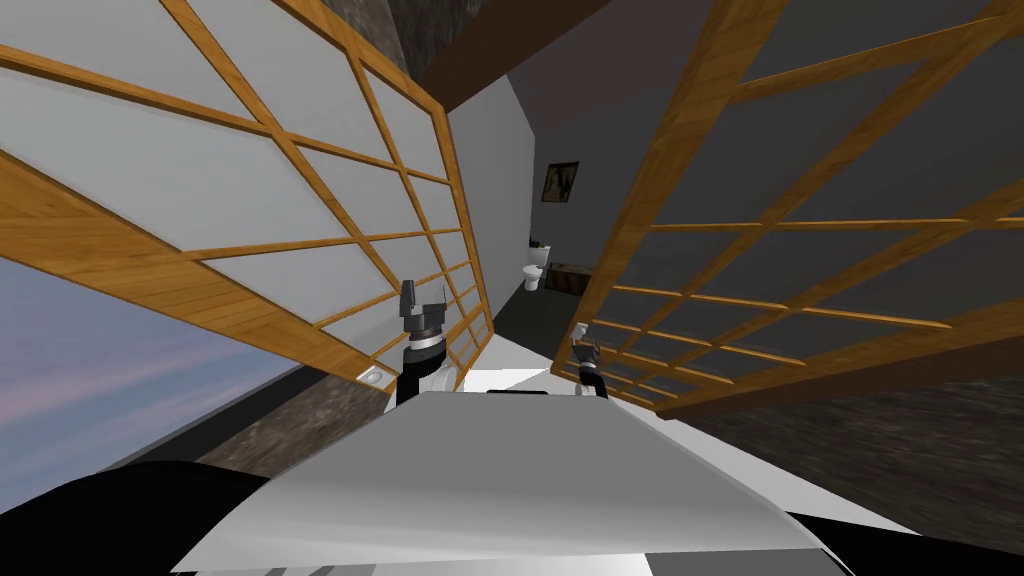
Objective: Pull the door open
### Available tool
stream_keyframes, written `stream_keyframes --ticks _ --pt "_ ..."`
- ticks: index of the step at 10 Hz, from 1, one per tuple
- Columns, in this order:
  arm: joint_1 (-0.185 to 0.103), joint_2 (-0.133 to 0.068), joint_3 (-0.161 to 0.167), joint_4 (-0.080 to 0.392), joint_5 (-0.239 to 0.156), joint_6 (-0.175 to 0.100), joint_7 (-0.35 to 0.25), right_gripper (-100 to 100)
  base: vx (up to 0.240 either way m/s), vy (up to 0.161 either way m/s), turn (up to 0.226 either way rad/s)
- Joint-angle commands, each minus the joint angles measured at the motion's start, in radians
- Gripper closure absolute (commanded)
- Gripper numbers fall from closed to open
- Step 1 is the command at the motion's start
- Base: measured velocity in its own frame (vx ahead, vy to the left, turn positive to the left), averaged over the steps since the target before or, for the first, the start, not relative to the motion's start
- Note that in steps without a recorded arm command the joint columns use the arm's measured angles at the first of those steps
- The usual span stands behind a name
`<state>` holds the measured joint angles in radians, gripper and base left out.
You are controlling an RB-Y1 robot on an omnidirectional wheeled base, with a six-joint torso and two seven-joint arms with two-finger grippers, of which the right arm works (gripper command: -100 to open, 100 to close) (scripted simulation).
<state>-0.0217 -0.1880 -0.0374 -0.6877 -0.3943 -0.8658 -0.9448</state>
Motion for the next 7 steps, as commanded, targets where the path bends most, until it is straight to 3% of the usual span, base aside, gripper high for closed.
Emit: stream_keyframes --ticks 1,2,7 --pt "-0.001 0.005 0.008 -0.006 -0.022 0.005 -0.05 -100 -0.057 -0.01 0.032" --pt "-0.001 0.005 0.008 -0.006 -0.022 0.005 -0.055 -100 -0.048 -0.007 0.017" --pt "-0.012 0.021 0.033 -0.012 -0.087 0.015 -0.199 -100 -0.062 -0.008 0.033"
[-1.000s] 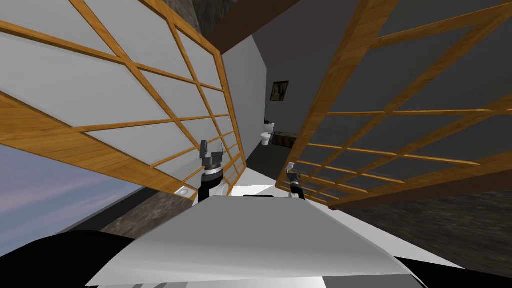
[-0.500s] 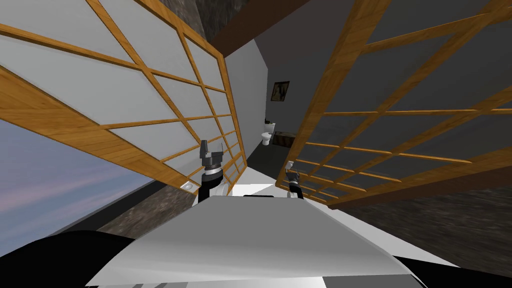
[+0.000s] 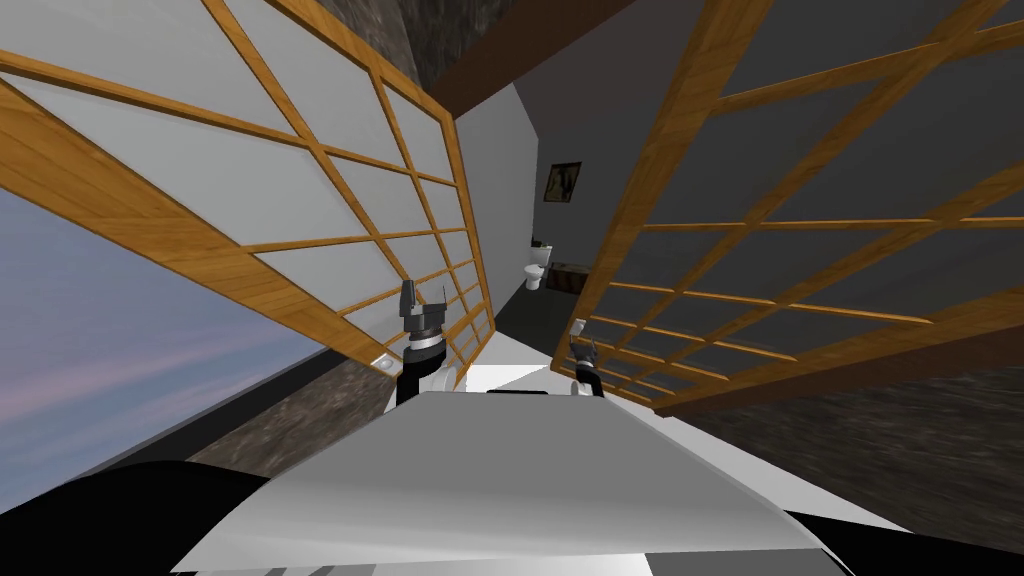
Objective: Pull the door open
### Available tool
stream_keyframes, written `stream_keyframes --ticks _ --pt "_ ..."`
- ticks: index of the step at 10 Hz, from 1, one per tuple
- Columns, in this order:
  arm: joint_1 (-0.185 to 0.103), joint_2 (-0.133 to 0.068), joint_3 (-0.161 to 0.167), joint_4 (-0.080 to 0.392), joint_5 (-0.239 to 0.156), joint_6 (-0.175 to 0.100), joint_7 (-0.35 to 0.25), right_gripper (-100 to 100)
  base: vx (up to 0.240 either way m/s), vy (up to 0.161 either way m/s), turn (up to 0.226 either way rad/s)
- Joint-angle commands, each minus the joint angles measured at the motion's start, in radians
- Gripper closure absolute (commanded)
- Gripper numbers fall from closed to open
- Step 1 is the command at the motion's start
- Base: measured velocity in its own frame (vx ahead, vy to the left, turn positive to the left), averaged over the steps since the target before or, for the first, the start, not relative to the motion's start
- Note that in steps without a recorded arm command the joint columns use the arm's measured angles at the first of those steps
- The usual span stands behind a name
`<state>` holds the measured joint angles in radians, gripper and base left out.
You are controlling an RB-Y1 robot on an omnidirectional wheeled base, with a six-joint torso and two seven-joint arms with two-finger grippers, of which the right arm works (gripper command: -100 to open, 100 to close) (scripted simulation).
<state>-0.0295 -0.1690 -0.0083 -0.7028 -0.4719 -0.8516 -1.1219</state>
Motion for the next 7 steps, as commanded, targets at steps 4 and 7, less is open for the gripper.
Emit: stream_keyframes --ticks 4,7 --pt "-0.009 0.008 0.014 0.0 -0.036 0.005 -0.107 -100 -0.055 -0.013 0.021" --pt "-0.013 0.015 0.024 -0.002 -0.065 0.009 -0.184 -100 -0.047 -0.009 0.024"
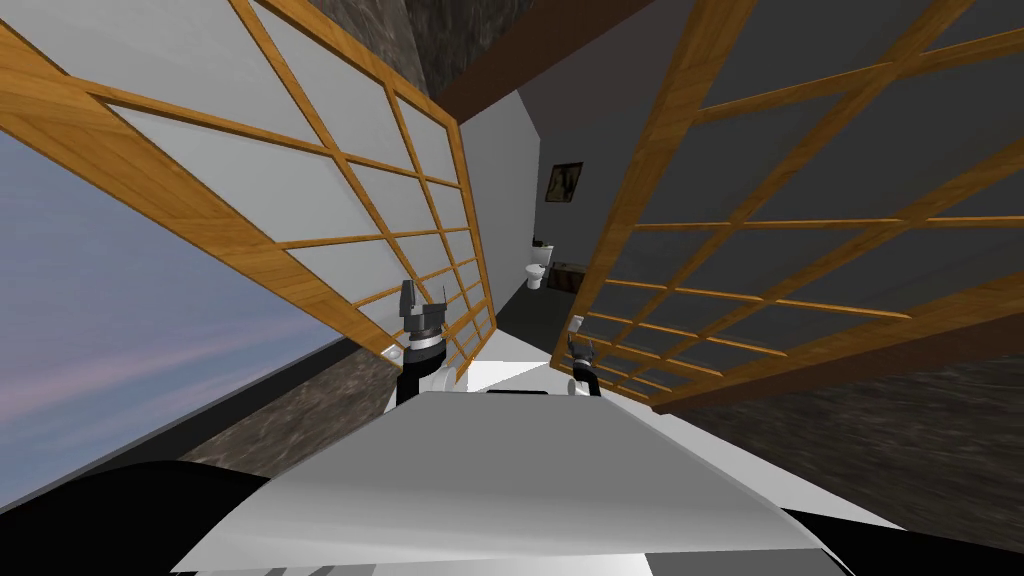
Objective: Pull the door open
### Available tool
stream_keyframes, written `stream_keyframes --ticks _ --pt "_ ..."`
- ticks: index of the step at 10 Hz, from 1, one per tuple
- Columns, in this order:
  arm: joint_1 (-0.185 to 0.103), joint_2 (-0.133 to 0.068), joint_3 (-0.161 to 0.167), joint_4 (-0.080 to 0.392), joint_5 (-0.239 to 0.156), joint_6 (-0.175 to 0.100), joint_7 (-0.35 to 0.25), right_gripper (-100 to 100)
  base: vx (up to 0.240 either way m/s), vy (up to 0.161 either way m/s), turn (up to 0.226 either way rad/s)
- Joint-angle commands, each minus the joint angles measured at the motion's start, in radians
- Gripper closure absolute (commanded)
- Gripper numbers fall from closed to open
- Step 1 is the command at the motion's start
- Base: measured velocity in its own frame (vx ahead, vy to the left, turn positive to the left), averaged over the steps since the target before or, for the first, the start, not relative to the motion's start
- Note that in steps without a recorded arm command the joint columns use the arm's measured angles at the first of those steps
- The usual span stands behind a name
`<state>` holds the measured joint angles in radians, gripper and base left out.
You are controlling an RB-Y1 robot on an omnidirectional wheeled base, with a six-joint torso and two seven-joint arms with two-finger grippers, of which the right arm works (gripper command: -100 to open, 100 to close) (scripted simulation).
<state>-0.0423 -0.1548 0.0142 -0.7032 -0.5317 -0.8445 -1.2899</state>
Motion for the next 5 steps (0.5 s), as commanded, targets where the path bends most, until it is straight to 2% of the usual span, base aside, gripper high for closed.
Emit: stream_keyframes --ticks 1,2,3,4,5 --pt "-0.002 0.003 0.005 -0.002 -0.013 0.003 -0.036 -100 -0.043 -0.006 0.021" --pt "-0.003 0.005 0.007 -0.003 -0.02 0.004 -0.055 -100 -0.045 0.0 0.019" --pt "-0.001 0.003 0.006 -0.004 -0.015 0.004 -0.041 -100 -0.021 0.0 0.003" --pt "0.008 -0.019 0.002 0.002 -0.021 -0.001 -0.068 -100 0.13 -0.01 0.09" --pt "0.012 -0.026 0.001 0.004 -0.023 -0.003 -0.076 -100 0.184 -0.013 0.081"
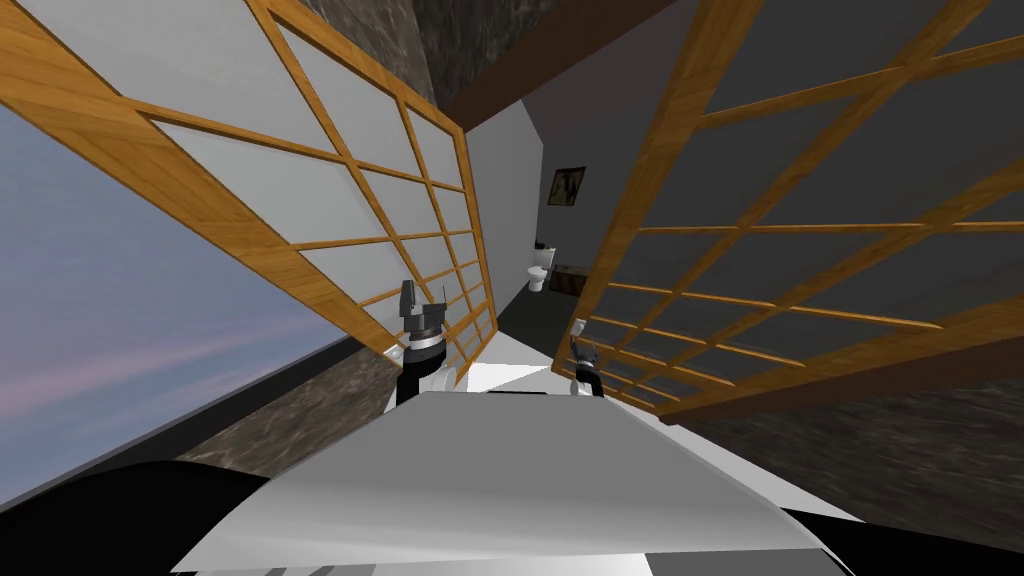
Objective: Pull the door open
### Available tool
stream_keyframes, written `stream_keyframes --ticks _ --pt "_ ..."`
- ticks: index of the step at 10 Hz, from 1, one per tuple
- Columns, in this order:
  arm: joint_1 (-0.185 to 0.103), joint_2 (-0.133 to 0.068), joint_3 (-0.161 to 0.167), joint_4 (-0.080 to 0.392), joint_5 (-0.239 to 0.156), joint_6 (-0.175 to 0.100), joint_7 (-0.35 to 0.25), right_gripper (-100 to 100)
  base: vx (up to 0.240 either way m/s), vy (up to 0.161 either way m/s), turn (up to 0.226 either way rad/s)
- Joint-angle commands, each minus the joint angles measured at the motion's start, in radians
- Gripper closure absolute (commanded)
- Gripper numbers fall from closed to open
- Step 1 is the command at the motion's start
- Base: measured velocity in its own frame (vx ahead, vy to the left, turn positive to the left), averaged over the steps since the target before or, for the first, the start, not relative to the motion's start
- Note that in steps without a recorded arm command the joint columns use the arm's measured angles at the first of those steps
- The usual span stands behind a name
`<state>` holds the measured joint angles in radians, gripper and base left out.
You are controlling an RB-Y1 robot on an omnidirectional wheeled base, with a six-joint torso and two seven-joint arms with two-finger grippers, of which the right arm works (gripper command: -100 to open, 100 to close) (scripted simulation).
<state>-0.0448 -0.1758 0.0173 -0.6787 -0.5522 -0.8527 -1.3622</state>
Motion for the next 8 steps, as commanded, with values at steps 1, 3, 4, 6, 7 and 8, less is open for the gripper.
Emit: stream_keyframes --ticks 1,3,4,6,7,8 --pt "0.022 -0.023 -0.006 -0.016 -0.006 0.002 -0.022 -100 0.184 -0.013 0.091" --pt "0.037 -0.058 -0.012 -0.006 -0.014 -0.006 -0.058 -100 0.195 -0.009 0.111" --pt "0.043 -0.072 -0.014 -0.002 -0.017 -0.01 -0.073 -100 0.194 -0.033 0.098" --pt "0.032 -0.069 -0.012 0.018 -0.015 -0.022 -0.078 -100 0.083 -0.012 0.007" --pt "0.032 -0.069 -0.012 0.018 -0.015 -0.022 -0.078 100 0.0 0.0 0.0" --pt "0.032 -0.069 -0.012 0.018 -0.015 -0.022 -0.078 100 -0.018 -0.007 -0.014"
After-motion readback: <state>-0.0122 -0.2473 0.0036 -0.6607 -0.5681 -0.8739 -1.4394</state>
